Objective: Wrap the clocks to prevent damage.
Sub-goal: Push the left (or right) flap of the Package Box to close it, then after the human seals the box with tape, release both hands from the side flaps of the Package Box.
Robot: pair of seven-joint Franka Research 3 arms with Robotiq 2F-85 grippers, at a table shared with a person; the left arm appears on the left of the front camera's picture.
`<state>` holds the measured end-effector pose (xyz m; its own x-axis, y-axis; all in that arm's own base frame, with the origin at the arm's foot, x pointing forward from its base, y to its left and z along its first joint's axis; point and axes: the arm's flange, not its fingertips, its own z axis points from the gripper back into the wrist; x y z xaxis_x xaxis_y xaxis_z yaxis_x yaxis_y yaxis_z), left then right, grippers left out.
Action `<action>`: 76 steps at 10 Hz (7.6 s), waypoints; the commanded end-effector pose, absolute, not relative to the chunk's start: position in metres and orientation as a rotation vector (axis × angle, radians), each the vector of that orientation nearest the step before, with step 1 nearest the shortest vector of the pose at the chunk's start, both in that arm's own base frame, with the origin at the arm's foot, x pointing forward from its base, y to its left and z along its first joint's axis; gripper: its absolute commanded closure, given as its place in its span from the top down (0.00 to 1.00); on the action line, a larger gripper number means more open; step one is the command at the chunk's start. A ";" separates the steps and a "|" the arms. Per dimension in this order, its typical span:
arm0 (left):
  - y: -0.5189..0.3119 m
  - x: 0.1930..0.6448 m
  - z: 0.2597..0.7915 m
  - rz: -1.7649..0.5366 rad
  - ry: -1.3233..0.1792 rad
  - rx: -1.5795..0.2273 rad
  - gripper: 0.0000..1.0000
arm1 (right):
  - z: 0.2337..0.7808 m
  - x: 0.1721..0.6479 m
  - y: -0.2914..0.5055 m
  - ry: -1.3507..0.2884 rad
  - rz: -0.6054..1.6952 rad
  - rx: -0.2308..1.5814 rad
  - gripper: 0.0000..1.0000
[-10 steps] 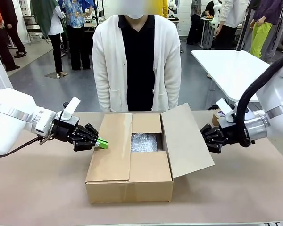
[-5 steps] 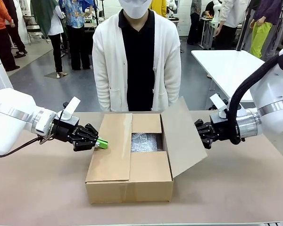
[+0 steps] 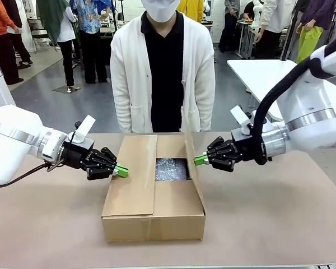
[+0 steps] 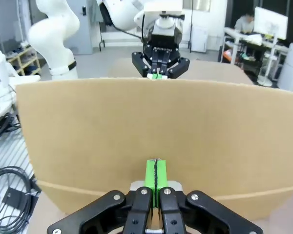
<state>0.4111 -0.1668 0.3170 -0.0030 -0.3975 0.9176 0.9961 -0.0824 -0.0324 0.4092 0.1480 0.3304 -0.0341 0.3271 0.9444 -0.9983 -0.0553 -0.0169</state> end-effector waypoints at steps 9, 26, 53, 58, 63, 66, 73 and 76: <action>-0.167 0.411 0.312 -1.428 -0.849 -0.958 0.00 | 0.284 0.414 0.179 -0.812 1.402 0.941 0.01; -0.167 0.411 0.312 -1.428 -0.849 -0.958 0.00 | 0.308 0.416 0.169 -0.876 1.408 0.969 0.01; -0.167 0.411 0.312 -1.428 -0.849 -0.958 0.00 | 0.308 0.416 0.169 -0.876 1.408 0.969 0.01; -0.167 0.411 0.312 -1.428 -0.849 -0.958 0.00 | 0.308 0.416 0.169 -0.876 1.408 0.969 0.01; -0.167 0.411 0.312 -1.428 -0.849 -0.958 0.00 | 0.308 0.416 0.169 -0.876 1.408 0.969 0.01; -0.167 0.411 0.312 -1.428 -0.849 -0.958 0.00 | 0.308 0.416 0.169 -0.876 1.408 0.969 0.01; -0.167 0.411 0.312 -1.428 -0.849 -0.958 0.00 | 0.308 0.416 0.169 -0.876 1.408 0.969 0.01; -0.167 0.411 0.312 -1.428 -0.849 -0.958 0.00 | 0.308 0.416 0.169 -0.876 1.408 0.969 0.01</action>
<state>0.4115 -0.1668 0.3164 -0.0015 -0.3970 0.9178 0.9960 -0.0821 -0.0339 0.4171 0.1687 0.3120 -0.0088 0.3768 0.9263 -0.9976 -0.0675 0.0180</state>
